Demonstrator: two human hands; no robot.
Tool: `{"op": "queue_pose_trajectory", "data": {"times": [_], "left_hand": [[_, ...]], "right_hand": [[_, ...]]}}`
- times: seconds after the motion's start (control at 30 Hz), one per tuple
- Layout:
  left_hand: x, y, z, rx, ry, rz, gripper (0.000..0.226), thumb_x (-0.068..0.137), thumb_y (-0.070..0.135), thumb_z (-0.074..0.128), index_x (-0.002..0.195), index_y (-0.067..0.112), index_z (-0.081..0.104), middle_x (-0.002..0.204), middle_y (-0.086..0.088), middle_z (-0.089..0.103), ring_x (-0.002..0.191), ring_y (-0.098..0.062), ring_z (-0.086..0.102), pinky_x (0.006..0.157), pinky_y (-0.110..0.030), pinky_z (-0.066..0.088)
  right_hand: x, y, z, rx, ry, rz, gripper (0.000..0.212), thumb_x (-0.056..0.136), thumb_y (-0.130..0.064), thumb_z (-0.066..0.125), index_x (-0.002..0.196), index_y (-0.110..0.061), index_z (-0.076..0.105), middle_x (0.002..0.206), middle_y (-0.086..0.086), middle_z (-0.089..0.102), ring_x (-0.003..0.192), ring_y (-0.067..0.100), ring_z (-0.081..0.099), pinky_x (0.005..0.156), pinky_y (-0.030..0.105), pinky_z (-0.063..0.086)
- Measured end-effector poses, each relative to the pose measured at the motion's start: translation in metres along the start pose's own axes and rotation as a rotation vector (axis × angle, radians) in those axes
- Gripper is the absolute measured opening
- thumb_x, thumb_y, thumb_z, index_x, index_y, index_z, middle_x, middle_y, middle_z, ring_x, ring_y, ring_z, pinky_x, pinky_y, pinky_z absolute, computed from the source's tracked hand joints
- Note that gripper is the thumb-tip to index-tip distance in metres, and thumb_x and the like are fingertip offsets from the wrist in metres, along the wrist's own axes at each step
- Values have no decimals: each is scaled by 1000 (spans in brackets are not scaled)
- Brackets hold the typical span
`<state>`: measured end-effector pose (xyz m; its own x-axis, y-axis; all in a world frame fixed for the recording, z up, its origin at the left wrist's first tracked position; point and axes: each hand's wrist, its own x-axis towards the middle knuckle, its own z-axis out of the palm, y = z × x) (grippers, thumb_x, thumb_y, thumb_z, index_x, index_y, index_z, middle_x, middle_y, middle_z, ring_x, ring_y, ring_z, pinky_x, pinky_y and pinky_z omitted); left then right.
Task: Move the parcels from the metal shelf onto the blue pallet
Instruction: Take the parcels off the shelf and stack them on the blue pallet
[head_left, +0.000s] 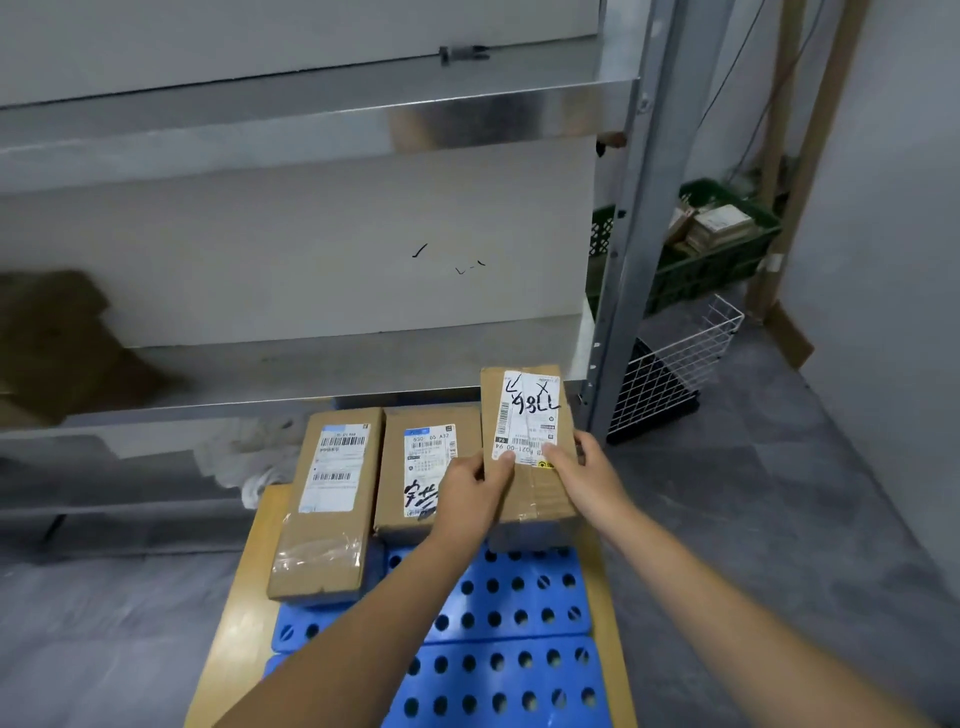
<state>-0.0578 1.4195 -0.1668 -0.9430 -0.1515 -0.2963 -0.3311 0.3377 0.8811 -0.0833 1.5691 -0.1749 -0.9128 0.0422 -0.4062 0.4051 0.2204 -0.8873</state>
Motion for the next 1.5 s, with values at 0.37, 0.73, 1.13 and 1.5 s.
{"op": "queue_pose_trajectory", "data": {"times": [0.37, 0.73, 1.13, 1.5], "left_hand": [[14, -16, 9, 44, 46, -13, 26, 94, 40, 59, 105, 19, 68, 102, -5, 69, 94, -19, 66, 86, -38, 55], [-6, 9, -52, 194, 92, 55, 51, 100, 44, 43, 139, 12, 50, 140, -5, 47, 126, -18, 47, 107, -32, 38], [-129, 3, -357, 552, 354, 338, 53, 96, 32, 55, 141, 6, 43, 141, -7, 45, 134, -21, 40, 109, -29, 29], [-284, -114, -625, 862, 613, 225, 53, 99, 33, 46, 144, 7, 38, 146, -8, 43, 135, -21, 37, 111, -28, 22]], "right_hand": [[18, 19, 5, -87, -25, -18, 41, 91, -45, 57, 127, -29, 47, 108, -13, 64, 86, -2, 60, 67, 22, 47], [-20, -67, 24, -271, 180, -198, 51, 92, -28, 56, 138, -10, 43, 142, 7, 41, 130, 23, 41, 108, 38, 35], [-177, -212, 269, -655, -203, -650, 59, 92, -22, 55, 145, -9, 33, 148, 9, 38, 133, 24, 41, 110, 37, 33], [-328, -246, 530, -896, -372, -909, 63, 92, -35, 50, 147, -13, 28, 151, 7, 32, 136, 26, 37, 108, 41, 36]]}}
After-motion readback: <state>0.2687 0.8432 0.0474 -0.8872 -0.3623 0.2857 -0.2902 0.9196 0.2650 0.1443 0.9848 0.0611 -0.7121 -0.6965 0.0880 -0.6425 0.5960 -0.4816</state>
